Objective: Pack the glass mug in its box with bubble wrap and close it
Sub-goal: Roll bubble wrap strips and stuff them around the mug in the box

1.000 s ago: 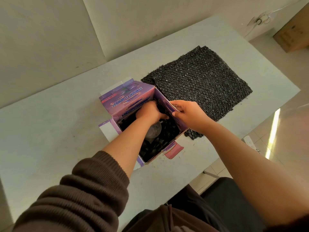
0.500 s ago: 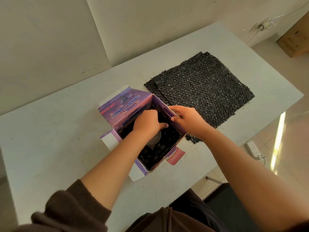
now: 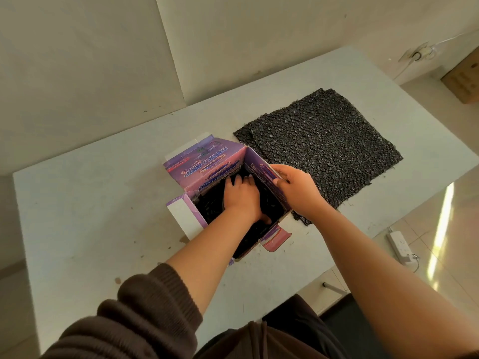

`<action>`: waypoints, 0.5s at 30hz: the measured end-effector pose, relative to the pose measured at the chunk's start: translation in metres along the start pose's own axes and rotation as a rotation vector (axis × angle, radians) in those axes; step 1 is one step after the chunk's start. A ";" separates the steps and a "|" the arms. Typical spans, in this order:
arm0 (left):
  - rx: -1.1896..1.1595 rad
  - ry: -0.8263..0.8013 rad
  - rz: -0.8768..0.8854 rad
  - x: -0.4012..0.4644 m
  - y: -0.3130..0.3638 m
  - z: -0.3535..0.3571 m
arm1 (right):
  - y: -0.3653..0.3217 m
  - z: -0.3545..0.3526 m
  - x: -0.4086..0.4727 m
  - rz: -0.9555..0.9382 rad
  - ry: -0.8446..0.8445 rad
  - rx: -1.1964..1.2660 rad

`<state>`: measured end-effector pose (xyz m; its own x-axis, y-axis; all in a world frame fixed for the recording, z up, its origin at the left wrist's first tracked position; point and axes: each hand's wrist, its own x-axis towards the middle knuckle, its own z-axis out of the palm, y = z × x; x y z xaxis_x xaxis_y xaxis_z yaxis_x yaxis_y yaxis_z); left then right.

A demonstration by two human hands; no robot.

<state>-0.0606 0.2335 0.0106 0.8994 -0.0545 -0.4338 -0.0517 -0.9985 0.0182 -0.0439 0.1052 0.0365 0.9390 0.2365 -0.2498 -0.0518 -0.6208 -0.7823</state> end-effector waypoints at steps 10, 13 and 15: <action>-0.425 0.142 0.207 -0.014 -0.015 0.003 | 0.002 -0.002 -0.001 -0.022 -0.015 0.042; -0.303 0.097 0.211 -0.010 -0.018 0.009 | 0.003 -0.002 0.000 -0.046 -0.032 0.060; -0.219 0.091 0.191 -0.009 -0.018 0.009 | 0.005 -0.003 0.001 -0.058 -0.034 0.057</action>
<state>-0.0716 0.2518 0.0063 0.9179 -0.2321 -0.3218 -0.1379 -0.9471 0.2897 -0.0427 0.0999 0.0337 0.9287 0.2969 -0.2220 -0.0180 -0.5621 -0.8269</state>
